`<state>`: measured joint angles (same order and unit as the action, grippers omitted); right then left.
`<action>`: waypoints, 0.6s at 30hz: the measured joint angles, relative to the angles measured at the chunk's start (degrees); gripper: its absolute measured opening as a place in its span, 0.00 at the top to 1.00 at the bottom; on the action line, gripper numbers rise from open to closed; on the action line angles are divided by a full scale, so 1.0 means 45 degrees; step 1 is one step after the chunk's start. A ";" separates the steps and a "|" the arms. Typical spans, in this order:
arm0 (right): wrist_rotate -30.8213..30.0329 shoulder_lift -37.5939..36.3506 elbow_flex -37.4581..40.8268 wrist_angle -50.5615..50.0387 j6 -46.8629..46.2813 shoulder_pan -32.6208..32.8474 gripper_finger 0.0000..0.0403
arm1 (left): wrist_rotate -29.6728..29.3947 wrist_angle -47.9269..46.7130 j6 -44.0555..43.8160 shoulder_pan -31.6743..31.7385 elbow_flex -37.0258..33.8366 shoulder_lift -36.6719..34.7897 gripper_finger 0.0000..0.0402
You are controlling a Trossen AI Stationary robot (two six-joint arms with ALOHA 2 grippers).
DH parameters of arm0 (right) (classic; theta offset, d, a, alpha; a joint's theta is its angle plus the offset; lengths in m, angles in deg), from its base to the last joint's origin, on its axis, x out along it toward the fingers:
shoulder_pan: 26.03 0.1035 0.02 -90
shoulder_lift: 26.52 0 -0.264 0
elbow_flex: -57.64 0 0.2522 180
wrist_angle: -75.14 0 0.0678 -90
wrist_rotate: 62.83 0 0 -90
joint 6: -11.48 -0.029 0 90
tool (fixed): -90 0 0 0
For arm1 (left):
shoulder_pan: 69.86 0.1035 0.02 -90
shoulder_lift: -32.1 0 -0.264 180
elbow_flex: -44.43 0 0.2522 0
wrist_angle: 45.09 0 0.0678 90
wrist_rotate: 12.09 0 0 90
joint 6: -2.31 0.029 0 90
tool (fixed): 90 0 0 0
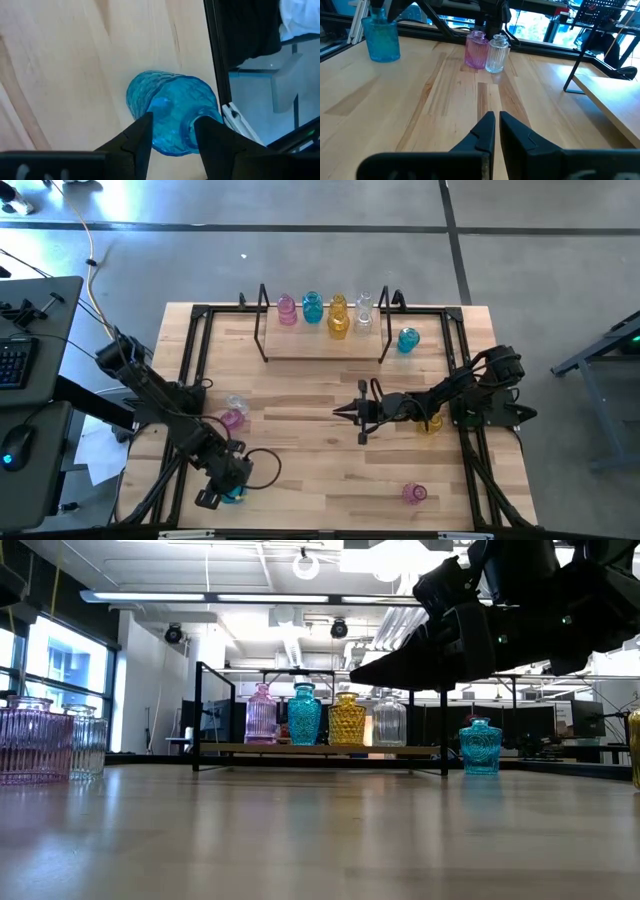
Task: Sort vases onto shelf
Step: Put the bottom blue vase on the shelf aligned with the blue vase
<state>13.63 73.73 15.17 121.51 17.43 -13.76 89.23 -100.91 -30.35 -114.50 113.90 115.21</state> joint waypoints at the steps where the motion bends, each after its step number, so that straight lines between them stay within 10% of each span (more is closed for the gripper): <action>1: -0.0001 0.0000 0.0000 0.0012 0.0008 0.0000 0.96 | -0.0024 -0.0070 0.0079 0.0008 0.0070 0.0008 0.70; 10: 0.0000 0.0000 0.0000 0.0016 0.0013 -0.0005 0.96 | -0.0889 -0.1469 0.1896 0.0926 0.1042 -0.0021 0.97; 18: 0.0000 0.0000 0.0000 0.0016 0.0013 -0.0005 0.96 | -0.1521 -0.1814 0.3421 0.2929 0.1698 -0.0024 0.97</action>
<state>13.63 73.73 15.17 121.59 17.48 -13.78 82.39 -109.08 -14.96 -101.32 121.54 115.10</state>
